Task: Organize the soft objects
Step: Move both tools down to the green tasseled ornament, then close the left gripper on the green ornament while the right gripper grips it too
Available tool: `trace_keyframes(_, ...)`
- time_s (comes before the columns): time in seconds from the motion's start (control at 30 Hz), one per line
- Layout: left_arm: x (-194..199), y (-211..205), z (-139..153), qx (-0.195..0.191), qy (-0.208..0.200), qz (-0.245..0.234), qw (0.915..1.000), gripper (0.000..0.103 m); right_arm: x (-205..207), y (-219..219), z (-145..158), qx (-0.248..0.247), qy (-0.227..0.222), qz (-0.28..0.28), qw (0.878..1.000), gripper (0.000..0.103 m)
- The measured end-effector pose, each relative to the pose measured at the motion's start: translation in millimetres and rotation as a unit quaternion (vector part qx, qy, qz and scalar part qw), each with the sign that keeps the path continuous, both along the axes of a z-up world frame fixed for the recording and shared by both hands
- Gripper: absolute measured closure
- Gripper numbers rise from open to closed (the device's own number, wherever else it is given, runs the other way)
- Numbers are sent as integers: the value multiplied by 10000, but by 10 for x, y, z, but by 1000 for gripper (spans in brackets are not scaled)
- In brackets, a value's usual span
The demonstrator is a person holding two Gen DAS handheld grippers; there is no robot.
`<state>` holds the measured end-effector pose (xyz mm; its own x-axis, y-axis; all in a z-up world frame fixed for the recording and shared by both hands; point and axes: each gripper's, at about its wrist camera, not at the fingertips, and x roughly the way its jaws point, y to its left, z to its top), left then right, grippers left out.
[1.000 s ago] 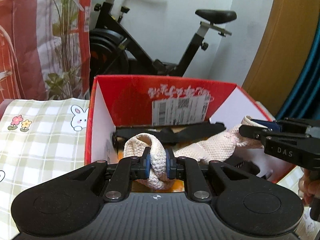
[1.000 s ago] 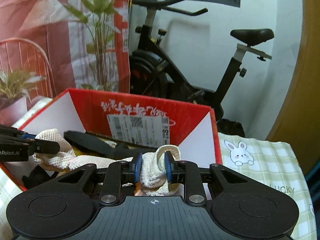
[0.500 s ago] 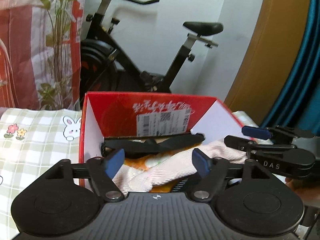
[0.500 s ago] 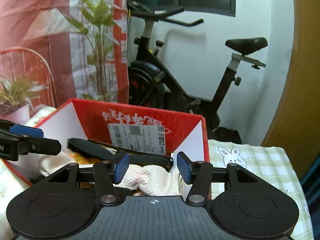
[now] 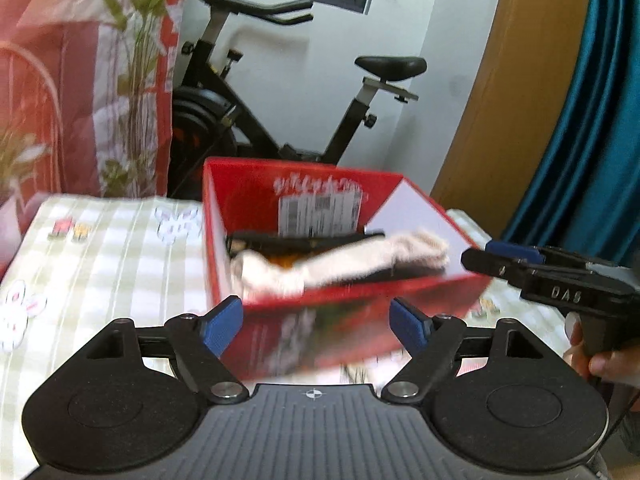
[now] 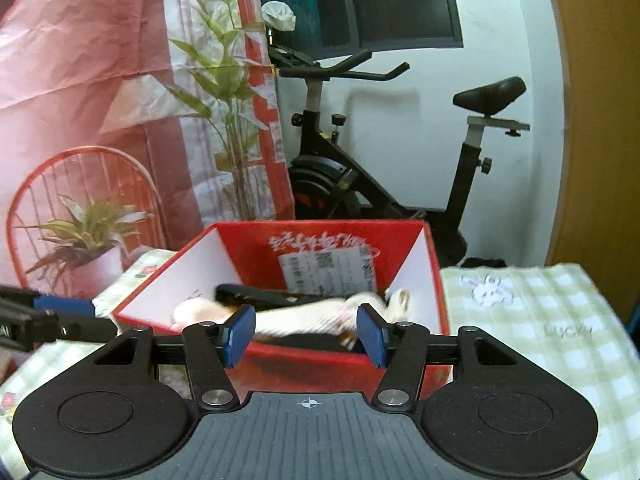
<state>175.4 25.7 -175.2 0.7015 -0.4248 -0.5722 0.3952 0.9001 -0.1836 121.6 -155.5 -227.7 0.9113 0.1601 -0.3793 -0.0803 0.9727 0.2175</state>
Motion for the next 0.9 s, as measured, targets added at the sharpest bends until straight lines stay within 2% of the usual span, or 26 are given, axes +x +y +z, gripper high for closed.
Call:
trace_keyframes(0.1,-149,120,-163,-68,237,81,9997,24,-161,97,-124,47,80,108,9999,50)
trace_keyframes(0.23,-282,271,-430,-351,740,161,9965,37,-304,289,-352,-24,355,355,9987,50)
trace_keyframes(0.47,-460,380,-807,-786,1352,312,9872,43,-476,709,-692,-226,857,887,9921,50)
trace_keyframes(0.7,-538,367,-940,-1038,1456,428,9829,44,-635,944,-799,-339,1019,1366,9848,50)
trace_keyframes(0.77,-535,344,-976,-1070,1503,416,9819,49,-659,987,-819,-339,1056,1470,9829,50)
trace_keyframes(0.83,-526,308,-1001,-1106,1569,350,9808,59,-652,1033,-830,-364,1082,1571,9810,50)
trace_keyframes(0.9,-522,262,-1004,-1093,1523,317,9818,59,-656,1070,-843,-365,1103,1660,9793,50)
